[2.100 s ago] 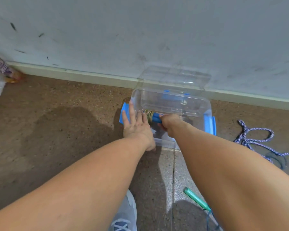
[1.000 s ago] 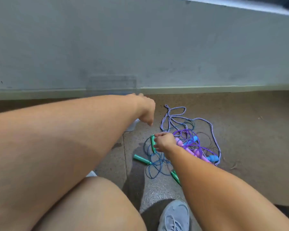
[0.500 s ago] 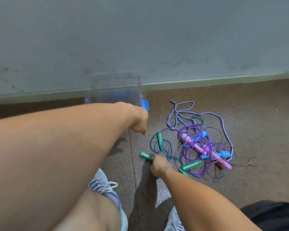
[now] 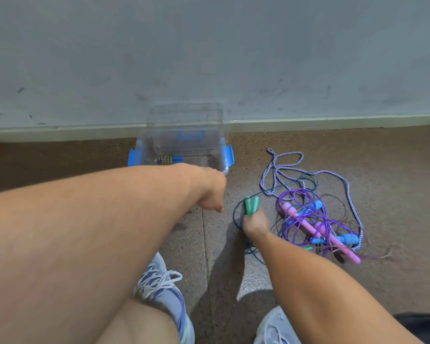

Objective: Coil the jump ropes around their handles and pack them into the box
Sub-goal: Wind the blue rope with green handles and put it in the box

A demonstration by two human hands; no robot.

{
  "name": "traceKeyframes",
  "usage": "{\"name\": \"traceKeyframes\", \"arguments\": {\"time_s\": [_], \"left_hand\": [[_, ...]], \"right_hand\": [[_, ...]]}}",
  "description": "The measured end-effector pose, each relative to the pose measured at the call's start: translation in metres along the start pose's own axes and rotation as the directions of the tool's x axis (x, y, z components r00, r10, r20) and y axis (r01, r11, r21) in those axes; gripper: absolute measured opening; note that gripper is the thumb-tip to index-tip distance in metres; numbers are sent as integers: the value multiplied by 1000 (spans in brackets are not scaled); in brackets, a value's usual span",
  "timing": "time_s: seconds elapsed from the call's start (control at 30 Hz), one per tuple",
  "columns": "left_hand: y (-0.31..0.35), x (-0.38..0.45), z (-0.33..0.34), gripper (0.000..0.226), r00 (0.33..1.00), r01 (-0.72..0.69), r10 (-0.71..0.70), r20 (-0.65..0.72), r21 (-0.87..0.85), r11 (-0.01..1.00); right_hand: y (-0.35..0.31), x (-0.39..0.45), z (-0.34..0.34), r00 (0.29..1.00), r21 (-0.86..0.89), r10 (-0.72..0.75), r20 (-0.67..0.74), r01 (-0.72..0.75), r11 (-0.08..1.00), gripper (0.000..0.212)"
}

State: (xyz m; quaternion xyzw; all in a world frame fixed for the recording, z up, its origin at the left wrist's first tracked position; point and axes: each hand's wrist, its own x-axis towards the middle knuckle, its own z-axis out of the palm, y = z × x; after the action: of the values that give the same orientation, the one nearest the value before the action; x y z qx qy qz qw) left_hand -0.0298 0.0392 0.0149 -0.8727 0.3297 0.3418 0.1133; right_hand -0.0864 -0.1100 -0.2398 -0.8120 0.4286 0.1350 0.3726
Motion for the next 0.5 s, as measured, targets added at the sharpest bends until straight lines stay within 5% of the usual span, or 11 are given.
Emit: {"name": "traceKeyframes", "arguments": {"time_s": [0.13,0.3,0.5], "left_hand": [[-12,-5,6,54,1000,7,-7,12,-34,999],[-33,-11,9,55,996,86,-86,2,-54,995],[-46,-25,3,55,994,102,-104,-36,-56,993]], "right_hand": [[8,18,2,994,-210,30,104,-8,978,56],[12,5,18,962,-457,-31,272,158,876,49],[-30,-26,-6,896,-337,-301,328,408,848,32]]}}
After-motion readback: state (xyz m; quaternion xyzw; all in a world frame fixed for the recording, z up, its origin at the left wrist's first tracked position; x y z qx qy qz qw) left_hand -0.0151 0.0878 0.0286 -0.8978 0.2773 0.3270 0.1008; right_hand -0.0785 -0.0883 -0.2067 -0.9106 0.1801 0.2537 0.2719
